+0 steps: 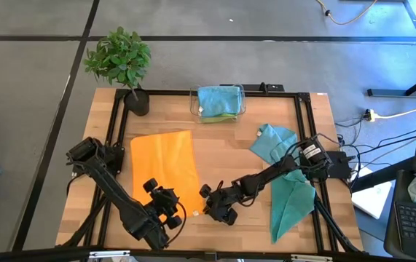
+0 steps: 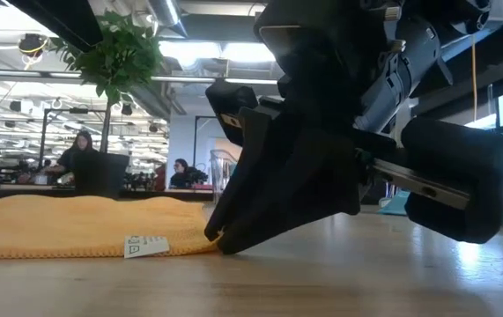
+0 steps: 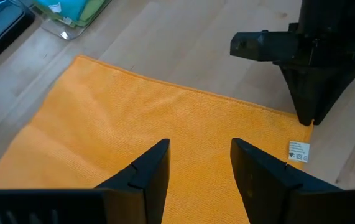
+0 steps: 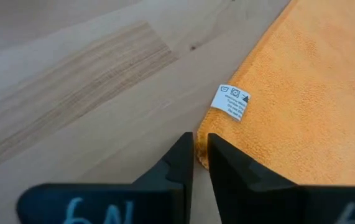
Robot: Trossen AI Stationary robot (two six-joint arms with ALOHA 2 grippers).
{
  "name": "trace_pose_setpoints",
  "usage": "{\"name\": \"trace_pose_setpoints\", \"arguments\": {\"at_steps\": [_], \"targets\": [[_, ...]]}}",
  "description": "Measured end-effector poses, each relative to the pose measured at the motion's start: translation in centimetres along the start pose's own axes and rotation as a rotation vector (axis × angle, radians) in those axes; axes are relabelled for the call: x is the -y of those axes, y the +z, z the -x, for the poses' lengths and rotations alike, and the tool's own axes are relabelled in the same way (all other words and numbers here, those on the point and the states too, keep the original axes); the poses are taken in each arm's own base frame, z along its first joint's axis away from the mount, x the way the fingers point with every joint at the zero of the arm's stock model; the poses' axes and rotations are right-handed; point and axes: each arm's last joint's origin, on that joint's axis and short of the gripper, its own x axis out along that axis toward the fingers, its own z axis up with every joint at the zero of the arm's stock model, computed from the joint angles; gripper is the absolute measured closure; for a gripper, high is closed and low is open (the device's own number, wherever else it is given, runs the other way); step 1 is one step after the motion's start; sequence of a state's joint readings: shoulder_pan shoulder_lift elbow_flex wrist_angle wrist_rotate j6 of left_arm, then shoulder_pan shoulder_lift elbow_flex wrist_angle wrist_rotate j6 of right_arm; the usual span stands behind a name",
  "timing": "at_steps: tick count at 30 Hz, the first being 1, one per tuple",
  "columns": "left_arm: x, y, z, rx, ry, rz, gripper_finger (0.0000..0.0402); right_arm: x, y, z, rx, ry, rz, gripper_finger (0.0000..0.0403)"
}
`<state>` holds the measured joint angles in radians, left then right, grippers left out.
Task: Fold microfiber towels
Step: Fold the orange microfiber towel
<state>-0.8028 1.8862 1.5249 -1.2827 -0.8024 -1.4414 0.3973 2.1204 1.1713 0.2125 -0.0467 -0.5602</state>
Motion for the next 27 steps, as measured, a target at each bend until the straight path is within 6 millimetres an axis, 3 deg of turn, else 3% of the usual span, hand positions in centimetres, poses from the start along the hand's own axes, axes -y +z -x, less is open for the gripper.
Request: {"name": "trace_pose_setpoints", "arguments": {"at_steps": [5,17,22,27], "targets": [[0.1,0.0,0.0,0.001,-0.011,0.012,0.0239,0.0,0.1,0.0,-0.001,0.001,0.001,0.0395],[0.7,0.1,0.0,0.007,-0.056,0.058,0.0239,-1.3,1.1,1.0,-0.061,0.033,0.025,0.0399],[2.5,-0.4,-0.4,0.014,-0.137,0.109,0.0239,-1.8,1.8,2.7,-0.147,0.037,0.025,0.0400],[4.4,-1.8,-1.4,0.004,-0.182,0.075,0.0239,-2.4,1.2,3.6,-0.266,0.097,-0.048,0.0401]]}}
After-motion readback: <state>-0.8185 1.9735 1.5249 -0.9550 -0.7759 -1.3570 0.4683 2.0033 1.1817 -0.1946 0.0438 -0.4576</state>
